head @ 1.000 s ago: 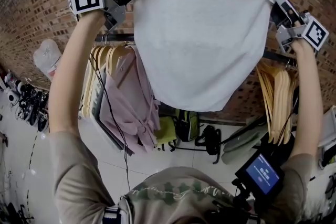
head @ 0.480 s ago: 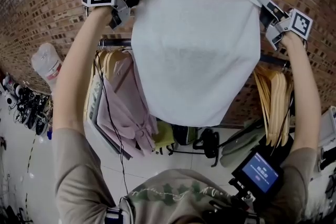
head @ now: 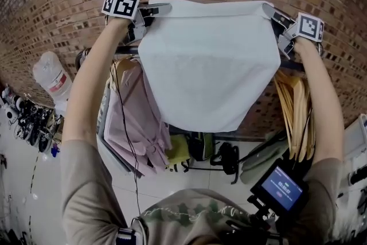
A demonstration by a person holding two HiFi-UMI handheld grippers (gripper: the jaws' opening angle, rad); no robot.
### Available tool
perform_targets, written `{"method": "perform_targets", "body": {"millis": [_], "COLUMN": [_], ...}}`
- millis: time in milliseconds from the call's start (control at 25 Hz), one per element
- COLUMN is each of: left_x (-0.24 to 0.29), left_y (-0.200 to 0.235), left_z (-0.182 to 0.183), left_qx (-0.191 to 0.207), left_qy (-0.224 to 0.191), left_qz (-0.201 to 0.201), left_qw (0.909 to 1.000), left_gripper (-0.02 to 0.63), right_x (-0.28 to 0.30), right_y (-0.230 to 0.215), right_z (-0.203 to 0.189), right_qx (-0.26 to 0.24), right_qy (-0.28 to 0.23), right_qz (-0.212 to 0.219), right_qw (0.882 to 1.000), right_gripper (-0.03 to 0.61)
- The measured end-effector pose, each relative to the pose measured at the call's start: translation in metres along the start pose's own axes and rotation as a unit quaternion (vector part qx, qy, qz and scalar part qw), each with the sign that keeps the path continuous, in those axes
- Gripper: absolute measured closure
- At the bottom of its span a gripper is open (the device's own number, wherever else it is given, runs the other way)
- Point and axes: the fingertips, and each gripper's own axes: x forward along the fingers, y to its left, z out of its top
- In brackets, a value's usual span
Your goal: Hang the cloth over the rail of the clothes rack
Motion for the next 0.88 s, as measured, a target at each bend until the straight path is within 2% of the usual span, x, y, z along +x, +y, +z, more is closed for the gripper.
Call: {"method": "perform_targets", "body": {"millis": [160,240,320,520,600,680,840,880], "left_x": [0.005,0.005,0.009,0.022,0.026,0.03,0.038,0.04], "left_y": [0.01,0.011,0.013,0.023,0.019,0.015,0.017,0.018], "left_z": [-0.003,0.0,-0.005,-0.029,-0.03,-0.031,-0.044,-0.049], "left_qx": [-0.016,-0.003,0.0,-0.01,-0.021,-0.031,-0.031,-0.028], "left_qy": [-0.005,-0.017,-0.006,0.048,0.039,0.028,0.044,0.054], "left_qz": [0.005,0.007,0.005,0.016,0.001,-0.015,-0.015,-0.015], "left_qw": [0.9999,0.9998,1.0,0.9987,0.999,0.999,0.9984,0.998], "left_gripper": [0.597,0.597,0.597,0.595,0.595,0.593,0.441,0.418], "right_x": [-0.005,0.003,0.008,-0.003,-0.003,-0.005,-0.001,0.001], "right_y": [-0.029,-0.023,-0.02,-0.045,-0.047,-0.048,-0.046,-0.046], "right_z": [-0.025,-0.037,-0.043,-0.06,-0.058,-0.056,-0.066,-0.071], "right_qx": [0.014,0.032,0.039,0.039,0.029,0.041,0.07,0.07], "right_qy": [0.032,0.033,0.032,0.071,0.072,0.061,0.074,0.085], "right_qz": [-0.067,-0.032,-0.009,-0.09,-0.094,-0.095,-0.085,-0.087], "right_qw": [0.997,0.998,0.999,0.993,0.993,0.993,0.991,0.99], "right_gripper": [0.56,0.56,0.56,0.56,0.56,0.558,0.557,0.528]}}
